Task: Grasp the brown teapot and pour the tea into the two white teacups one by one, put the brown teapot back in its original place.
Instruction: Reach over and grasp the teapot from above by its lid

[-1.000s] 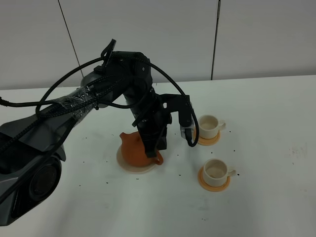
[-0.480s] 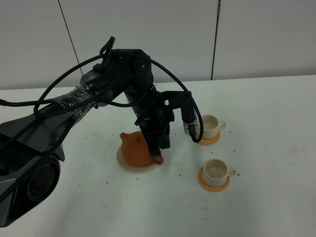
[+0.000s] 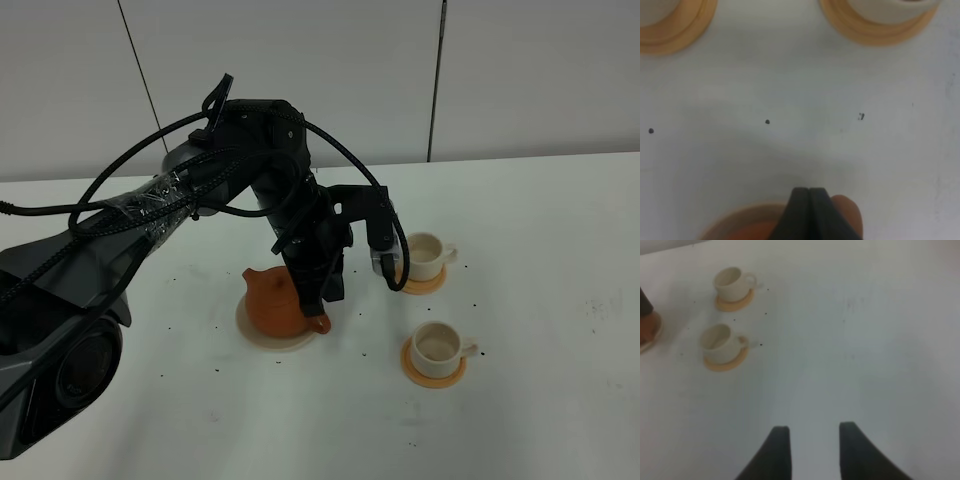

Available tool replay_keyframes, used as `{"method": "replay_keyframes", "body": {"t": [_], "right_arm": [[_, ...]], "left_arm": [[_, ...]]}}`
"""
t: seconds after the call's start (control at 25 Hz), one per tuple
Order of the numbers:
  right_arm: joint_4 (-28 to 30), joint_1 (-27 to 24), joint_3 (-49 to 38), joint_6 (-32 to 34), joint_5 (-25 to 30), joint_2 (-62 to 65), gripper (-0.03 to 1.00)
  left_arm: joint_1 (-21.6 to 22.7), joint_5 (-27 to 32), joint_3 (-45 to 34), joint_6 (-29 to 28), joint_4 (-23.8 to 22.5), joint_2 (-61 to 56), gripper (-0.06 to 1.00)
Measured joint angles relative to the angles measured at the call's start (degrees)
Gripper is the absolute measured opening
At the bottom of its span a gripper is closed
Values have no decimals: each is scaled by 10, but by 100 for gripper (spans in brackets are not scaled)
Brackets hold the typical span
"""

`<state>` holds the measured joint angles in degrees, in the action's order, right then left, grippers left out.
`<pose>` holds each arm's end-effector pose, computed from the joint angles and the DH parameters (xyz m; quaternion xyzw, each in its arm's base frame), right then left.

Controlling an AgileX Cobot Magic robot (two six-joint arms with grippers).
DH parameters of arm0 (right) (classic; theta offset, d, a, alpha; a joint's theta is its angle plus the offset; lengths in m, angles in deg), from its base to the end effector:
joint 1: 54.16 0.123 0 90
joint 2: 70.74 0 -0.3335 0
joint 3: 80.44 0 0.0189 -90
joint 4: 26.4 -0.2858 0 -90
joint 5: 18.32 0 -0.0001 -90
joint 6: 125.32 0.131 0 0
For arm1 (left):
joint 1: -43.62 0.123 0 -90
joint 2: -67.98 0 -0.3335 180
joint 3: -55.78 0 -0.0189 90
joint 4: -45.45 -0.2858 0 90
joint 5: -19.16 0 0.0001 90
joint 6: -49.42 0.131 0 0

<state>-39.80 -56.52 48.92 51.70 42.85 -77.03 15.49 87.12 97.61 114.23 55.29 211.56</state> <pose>0.0126 0.0261 0.2722 -0.0089 0.8517 0.0927 0.5157 0.4979 -0.2897 0.1541 0.7023 0.7015 -0.0498 0.1106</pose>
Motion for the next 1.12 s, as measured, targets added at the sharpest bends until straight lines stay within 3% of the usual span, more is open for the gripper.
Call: {"method": "replay_keyframes", "body": {"t": [1.12], "right_arm": [[0, 0, 0, 0, 0, 0, 24]], "left_arm": [[-9, 0, 0, 25, -10, 6, 2]]}}
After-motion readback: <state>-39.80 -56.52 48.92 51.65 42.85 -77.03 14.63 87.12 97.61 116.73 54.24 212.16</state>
